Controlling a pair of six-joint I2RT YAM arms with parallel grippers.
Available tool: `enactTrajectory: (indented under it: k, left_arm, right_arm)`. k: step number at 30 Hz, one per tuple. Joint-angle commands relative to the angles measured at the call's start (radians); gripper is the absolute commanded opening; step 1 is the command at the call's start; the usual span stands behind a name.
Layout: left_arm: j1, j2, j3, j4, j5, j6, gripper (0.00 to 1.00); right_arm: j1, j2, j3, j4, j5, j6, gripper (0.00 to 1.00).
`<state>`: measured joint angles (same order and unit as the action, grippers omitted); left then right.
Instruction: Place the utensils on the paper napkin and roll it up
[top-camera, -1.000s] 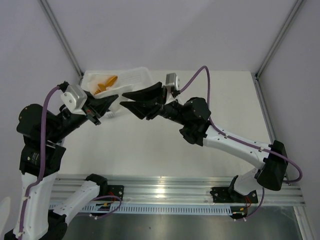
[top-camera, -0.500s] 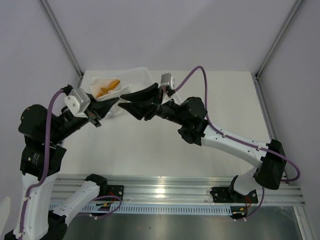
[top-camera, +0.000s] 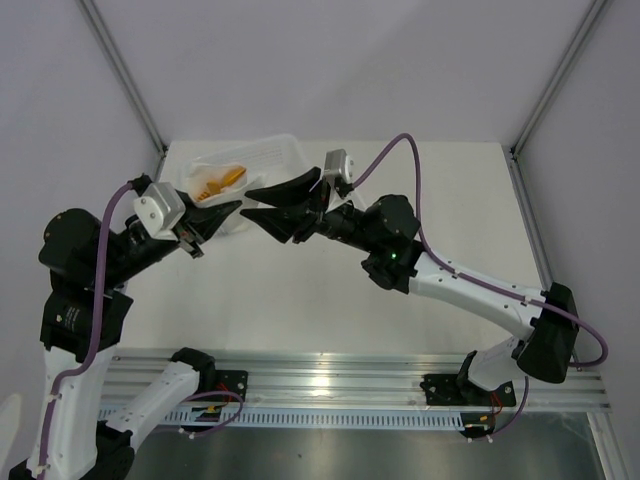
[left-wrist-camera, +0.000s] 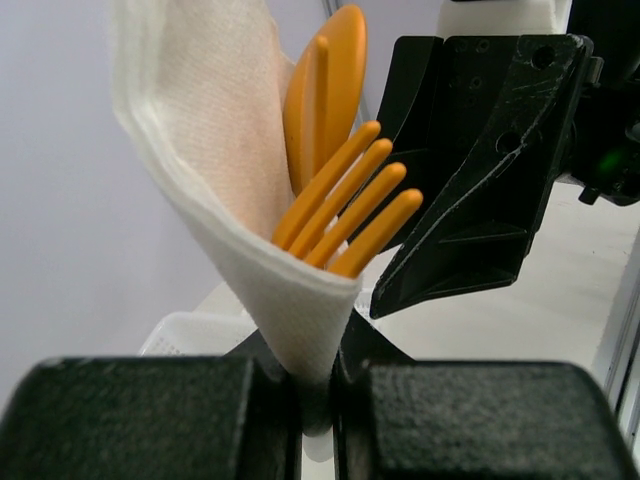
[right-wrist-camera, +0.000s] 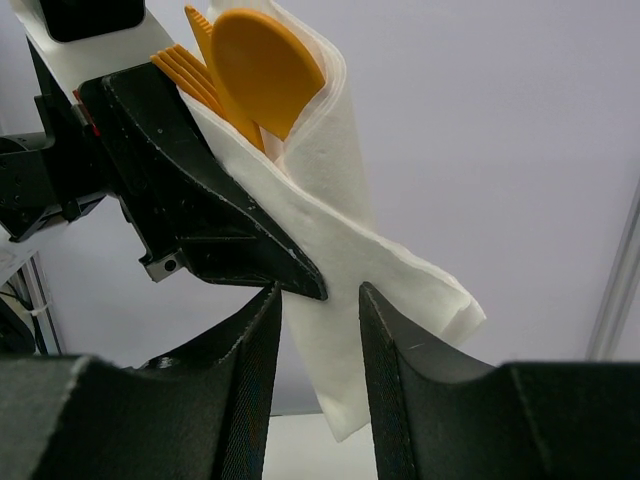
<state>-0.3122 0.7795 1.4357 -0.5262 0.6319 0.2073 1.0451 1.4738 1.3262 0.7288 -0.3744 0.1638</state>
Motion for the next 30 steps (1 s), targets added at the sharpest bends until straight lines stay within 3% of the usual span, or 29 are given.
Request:
enactTrajectory:
  k: [1,30]
  left_arm:
    - [-0.007,-0.008,-0.001,0.000,0.041,0.020,0.01]
    - [-0.007,-0.006,0.011,-0.011,0.278,0.015,0.01]
  right_arm:
    - [-0.005,-0.059,-0.012,0.001,0.015,-0.049,0.40]
    - [-0.025,-0.112,-0.079,-0.026,-0.129,-0.079,0.51]
